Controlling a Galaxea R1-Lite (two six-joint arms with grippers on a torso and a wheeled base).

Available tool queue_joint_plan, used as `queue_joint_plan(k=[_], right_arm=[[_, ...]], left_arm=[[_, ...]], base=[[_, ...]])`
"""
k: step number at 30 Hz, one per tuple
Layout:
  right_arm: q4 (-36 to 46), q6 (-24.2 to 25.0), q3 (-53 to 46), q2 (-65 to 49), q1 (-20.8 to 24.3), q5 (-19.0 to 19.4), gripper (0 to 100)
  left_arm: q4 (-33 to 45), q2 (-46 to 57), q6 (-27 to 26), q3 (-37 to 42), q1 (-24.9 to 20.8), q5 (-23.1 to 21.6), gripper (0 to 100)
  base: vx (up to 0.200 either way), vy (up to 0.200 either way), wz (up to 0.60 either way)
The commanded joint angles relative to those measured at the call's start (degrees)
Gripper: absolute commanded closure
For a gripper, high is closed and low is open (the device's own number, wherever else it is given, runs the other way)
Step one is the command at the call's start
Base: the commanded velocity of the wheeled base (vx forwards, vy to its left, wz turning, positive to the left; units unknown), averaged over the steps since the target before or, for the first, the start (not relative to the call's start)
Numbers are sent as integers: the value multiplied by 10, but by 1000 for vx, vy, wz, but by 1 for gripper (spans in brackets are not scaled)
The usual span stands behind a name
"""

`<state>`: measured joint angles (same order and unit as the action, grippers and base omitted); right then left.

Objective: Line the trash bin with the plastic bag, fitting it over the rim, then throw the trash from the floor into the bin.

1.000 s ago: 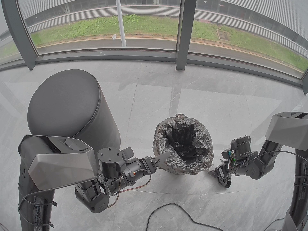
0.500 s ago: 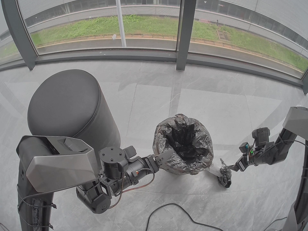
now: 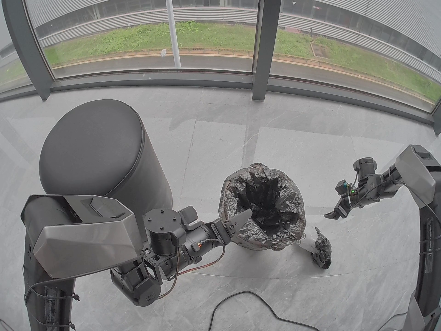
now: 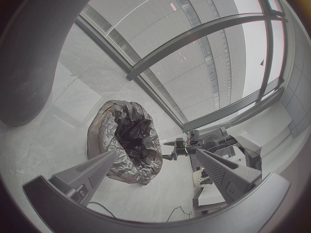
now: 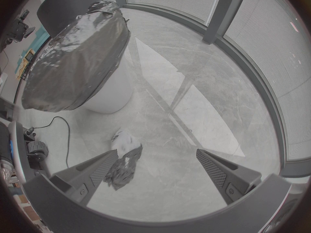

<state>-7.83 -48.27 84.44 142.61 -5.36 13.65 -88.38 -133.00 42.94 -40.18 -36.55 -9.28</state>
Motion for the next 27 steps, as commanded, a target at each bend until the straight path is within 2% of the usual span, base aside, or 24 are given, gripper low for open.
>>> queue_joint_plan(k=[1,4,9,12,23,27], right_arm=[[77,-31,161,117,-5,28,0],[84,-50,255,174,-3,47,0],[149,-60,264,186,10,81,0],[154,-74,265,196,13,93,0],[157,-74,281,212,10,96,0],[194,-75,290,212,8,97,0]], left_arm=[[0,-9,0,-2,-1,3,0],[1,-12,1,-1,-2,4,0],[1,-14,2,0,0,4,0],[1,-24,2,-1,0,4,0],[1,-47,1,-15,0,4,0],[1,-52,1,-15,0,5,0]], base=[[0,0,0],[0,0,0],[0,0,0],[0,0,0],[0,0,0],[0,0,0]])
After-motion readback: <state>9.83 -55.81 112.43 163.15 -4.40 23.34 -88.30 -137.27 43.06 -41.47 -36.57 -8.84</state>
